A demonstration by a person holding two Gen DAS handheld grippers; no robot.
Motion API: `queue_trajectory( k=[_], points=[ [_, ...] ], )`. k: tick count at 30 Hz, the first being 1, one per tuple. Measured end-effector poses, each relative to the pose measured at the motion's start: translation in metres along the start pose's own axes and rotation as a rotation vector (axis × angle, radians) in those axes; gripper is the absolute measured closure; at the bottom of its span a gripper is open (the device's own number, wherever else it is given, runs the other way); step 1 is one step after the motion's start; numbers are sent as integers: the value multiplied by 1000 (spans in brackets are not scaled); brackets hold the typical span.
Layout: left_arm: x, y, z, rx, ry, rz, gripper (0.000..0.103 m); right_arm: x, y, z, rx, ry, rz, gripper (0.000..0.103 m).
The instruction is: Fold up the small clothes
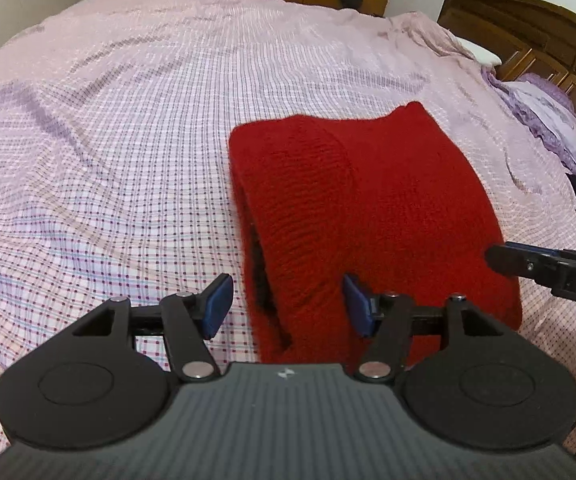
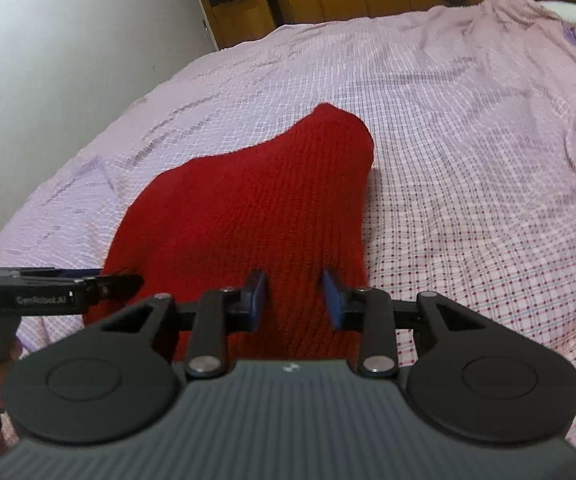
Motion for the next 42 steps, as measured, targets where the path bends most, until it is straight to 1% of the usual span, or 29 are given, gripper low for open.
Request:
queue_trajectory(
  k=[1, 3, 4, 5, 7, 9, 11, 13, 14, 15, 17, 20, 23, 26, 30, 34, 39, 42],
  points=[
    [4, -1, -1, 2, -4, -3, 36, 3, 2, -2, 3, -5, 3, 67],
    [12, -5, -2, 7, -10, -1, 36, 14, 6, -5, -8, -12, -3, 61],
    [17, -6, -3, 7, -13, 2, 36, 19, 6, -6, -23, -12, -15, 54],
    [23, -8, -3, 7, -19, 3, 36, 24, 6, -7, -42, -3, -30, 51],
    [33, -12, -2, 2, -27, 5, 36, 30, 7, -6, -64, 13, -52, 49],
    [43, -16, 0, -4, -30, 2, 36, 38, 12, -3, -58, 19, -52, 46],
    [50, -21, 4, -8, -20, -2, 36, 47, 18, 1, -30, 17, -37, 29],
    [53, -24, 10, -9, -13, -10, 35, 55, 24, 8, 1, 6, -16, 24],
    [54, -26, 13, -10, -10, -15, 32, 57, 27, 13, 18, 3, 0, 24],
    [53, -27, 17, -9, -8, -20, 27, 57, 28, 17, 32, 6, 14, 24],
    [51, -29, 24, -6, -9, -40, 23, 55, 30, 27, 54, 15, 41, 24],
    [43, -34, 34, -19, -5, -73, 22, 48, 29, 40, 62, 36, 70, 24],
    [31, -39, 44, -36, 4, -107, 20, 37, 26, 51, 75, 44, 118, 24],
    [16, -40, 53, -28, 32, -128, 19, 25, 22, 59, 78, 61, 147, 24],
    [-1, -43, 62, -27, 65, -155, 17, 9, 16, 70, 57, 108, 154, 24],
    [-12, -46, 65, -62, 58, -190, 12, 0, 12, 75, 46, 119, 168, 24],
    [-18, -41, 63, -17, 63, -175, 8, -3, 12, 77, 45, 124, 166, 21],
    [-20, -39, 63, -11, 63, -173, 8, -5, 13, 76, 43, 125, 164, 20]
  ],
)
Point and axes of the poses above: each gripper's, at about its wrist camera, not at the fingertips, and x roughly against the way its jaws point, y to its left, z to its underside, the point moved 5 cm from there along -x, roughly the way its jaws point, and after that the axes turned 1 degree about -x, right-handed, at the moved point
